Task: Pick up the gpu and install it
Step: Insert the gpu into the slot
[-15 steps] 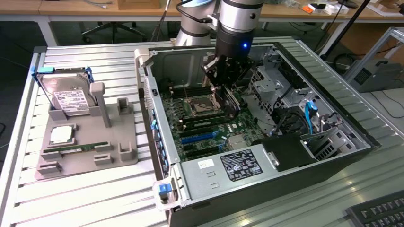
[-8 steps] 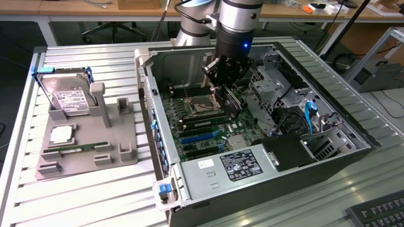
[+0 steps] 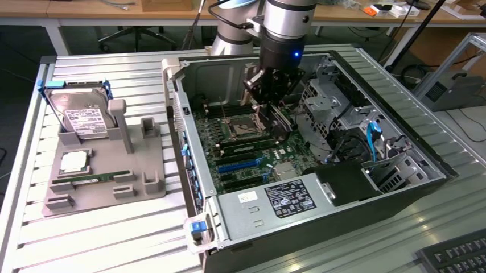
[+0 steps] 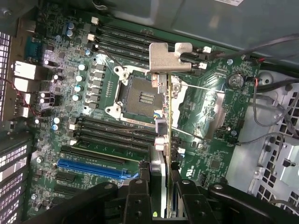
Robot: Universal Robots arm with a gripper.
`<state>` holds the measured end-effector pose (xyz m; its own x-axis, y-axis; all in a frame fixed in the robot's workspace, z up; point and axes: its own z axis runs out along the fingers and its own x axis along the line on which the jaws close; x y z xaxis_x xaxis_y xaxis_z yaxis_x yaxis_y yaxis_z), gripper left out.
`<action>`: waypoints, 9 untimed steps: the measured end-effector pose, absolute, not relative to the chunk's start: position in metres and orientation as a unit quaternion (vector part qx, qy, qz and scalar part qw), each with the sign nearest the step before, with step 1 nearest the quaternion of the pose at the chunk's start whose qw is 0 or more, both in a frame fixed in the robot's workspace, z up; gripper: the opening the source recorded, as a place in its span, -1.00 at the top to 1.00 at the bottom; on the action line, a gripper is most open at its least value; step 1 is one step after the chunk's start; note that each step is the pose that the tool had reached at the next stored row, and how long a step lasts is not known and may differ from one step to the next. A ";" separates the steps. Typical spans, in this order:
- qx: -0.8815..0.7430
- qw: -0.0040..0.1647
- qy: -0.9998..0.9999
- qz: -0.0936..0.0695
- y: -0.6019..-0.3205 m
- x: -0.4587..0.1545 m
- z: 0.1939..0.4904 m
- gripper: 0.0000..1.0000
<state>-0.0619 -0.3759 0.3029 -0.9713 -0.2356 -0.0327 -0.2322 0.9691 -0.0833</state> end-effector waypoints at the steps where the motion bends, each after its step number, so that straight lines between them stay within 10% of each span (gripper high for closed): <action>1: -0.121 0.021 0.992 -0.039 -0.376 -0.062 0.303 0.46; 9: -0.142 0.022 0.989 -0.039 -0.376 -0.062 0.303 0.46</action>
